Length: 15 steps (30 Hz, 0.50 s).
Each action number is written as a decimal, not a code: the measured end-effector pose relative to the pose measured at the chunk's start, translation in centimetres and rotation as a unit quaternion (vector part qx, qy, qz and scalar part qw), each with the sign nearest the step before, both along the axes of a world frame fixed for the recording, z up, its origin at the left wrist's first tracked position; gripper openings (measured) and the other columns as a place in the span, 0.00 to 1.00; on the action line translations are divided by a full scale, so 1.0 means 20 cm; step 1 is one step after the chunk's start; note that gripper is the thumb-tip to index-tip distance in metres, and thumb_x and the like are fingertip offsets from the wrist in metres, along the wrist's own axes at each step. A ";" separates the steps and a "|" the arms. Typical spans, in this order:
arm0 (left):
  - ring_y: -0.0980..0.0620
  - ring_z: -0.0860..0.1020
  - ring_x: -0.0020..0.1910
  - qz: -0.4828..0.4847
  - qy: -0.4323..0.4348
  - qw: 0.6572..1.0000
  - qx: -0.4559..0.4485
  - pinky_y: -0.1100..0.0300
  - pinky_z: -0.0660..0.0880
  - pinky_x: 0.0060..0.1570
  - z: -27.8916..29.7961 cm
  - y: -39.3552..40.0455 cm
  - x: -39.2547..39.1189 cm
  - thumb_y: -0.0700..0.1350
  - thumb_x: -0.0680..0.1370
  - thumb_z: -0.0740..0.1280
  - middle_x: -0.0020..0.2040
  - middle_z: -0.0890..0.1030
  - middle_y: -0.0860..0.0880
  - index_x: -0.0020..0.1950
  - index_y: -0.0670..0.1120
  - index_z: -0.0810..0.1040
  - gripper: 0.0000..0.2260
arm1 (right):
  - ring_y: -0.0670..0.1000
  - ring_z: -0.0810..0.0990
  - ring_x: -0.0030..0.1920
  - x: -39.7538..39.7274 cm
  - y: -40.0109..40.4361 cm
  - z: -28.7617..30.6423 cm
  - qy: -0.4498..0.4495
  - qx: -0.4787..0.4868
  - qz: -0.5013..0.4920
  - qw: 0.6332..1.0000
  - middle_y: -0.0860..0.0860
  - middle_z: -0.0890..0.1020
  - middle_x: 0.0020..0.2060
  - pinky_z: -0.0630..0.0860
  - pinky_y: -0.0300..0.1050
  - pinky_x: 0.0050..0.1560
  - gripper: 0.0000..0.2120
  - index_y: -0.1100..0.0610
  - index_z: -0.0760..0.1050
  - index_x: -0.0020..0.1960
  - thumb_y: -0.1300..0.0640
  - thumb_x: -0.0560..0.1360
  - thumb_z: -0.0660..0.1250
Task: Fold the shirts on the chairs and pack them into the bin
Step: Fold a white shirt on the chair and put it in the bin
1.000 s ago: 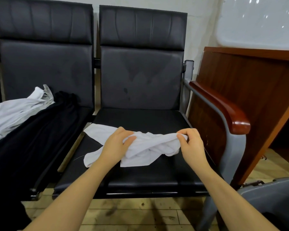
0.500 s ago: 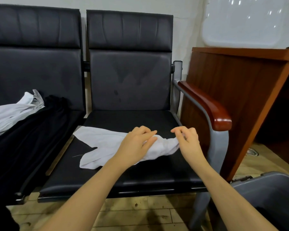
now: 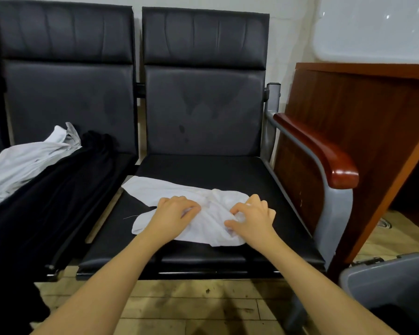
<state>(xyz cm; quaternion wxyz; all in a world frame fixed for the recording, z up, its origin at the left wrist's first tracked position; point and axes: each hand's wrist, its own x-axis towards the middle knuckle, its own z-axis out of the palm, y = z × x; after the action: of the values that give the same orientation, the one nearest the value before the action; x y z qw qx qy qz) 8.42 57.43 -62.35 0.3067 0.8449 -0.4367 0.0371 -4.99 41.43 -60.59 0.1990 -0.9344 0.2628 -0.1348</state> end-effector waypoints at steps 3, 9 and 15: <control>0.54 0.77 0.40 0.063 -0.022 0.996 -0.058 0.55 0.68 0.53 0.01 0.02 -0.01 0.58 0.77 0.60 0.37 0.80 0.54 0.47 0.51 0.84 0.16 | 0.47 0.65 0.54 0.01 0.00 -0.01 -0.085 0.033 -0.019 0.996 0.45 0.66 0.48 0.54 0.42 0.56 0.05 0.47 0.76 0.47 0.47 0.76 0.66; 0.54 0.74 0.48 0.077 -0.045 0.995 -0.039 0.60 0.58 0.51 0.02 0.02 -0.03 0.68 0.70 0.54 0.46 0.74 0.56 0.60 0.54 0.79 0.29 | 0.46 0.64 0.50 -0.01 -0.01 0.05 -0.256 0.077 -0.063 0.961 0.47 0.68 0.45 0.53 0.40 0.52 0.07 0.52 0.75 0.43 0.51 0.77 0.66; 0.58 0.68 0.63 0.007 0.031 0.999 -0.038 0.62 0.53 0.58 0.01 -0.07 0.01 0.53 0.77 0.66 0.61 0.74 0.60 0.59 0.55 0.78 0.11 | 0.47 0.65 0.51 0.00 -0.07 0.00 -0.250 0.060 -0.094 0.962 0.48 0.69 0.47 0.57 0.43 0.54 0.05 0.52 0.74 0.43 0.52 0.76 0.67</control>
<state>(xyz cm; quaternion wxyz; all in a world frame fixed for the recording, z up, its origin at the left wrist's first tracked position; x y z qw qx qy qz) 8.62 56.07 -62.06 0.3511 0.8366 -0.4195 0.0298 -5.01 40.01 -60.55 0.3002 -0.8285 0.2983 -0.3666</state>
